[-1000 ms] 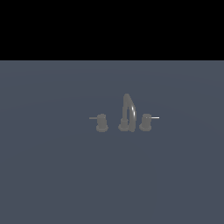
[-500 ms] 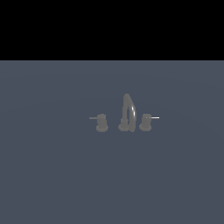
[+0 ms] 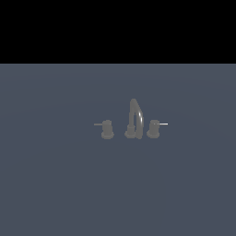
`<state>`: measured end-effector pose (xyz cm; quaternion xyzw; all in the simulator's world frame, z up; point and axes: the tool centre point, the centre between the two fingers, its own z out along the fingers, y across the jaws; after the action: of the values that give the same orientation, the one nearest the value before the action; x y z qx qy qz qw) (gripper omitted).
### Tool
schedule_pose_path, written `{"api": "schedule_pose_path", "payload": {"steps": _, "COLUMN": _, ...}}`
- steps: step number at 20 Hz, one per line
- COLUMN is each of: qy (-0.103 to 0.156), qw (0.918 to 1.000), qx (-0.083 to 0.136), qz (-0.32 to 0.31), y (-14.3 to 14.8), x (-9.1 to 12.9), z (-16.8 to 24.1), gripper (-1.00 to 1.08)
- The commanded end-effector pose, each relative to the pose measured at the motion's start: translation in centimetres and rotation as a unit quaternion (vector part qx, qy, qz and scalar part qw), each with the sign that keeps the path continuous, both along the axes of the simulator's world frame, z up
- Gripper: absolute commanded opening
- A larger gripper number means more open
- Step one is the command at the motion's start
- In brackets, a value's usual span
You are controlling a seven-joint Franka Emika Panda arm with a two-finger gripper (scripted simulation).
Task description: Turn on the faucet by rotating a designated handle.
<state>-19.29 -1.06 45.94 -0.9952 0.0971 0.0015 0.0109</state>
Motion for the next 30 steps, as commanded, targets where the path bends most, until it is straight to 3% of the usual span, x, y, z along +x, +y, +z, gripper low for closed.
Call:
{"api": "schedule_pose_path", "payload": {"steps": 1, "qy": 0.001, "qw": 0.9996, "qx": 0.0, "qz": -0.03, "y": -0.5, "x": 1.8, "z": -0.8, "gripper": -1.0}}
{"api": "schedule_pose_path", "payload": {"steps": 8, "qy": 0.002, "qw": 0.9921, "qx": -0.001, "qz": -0.126, "y": -2.4, "x": 7.3, "z": -4.0, "gripper": -1.0}}
{"api": "schedule_pose_path", "payload": {"steps": 15, "qy": 0.004, "qw": 0.9753, "qx": -0.003, "qz": -0.221, "y": -4.6, "x": 12.4, "z": -8.3, "gripper": -1.0}}
{"api": "schedule_pose_path", "payload": {"steps": 22, "qy": 0.005, "qw": 0.9494, "qx": -0.004, "qz": -0.314, "y": -7.0, "x": 16.8, "z": -13.5, "gripper": -1.0}}
{"api": "schedule_pose_path", "payload": {"steps": 30, "qy": 0.006, "qw": 0.9093, "qx": -0.006, "qz": -0.416, "y": -10.0, "x": 20.8, "z": -20.4, "gripper": -1.0}}
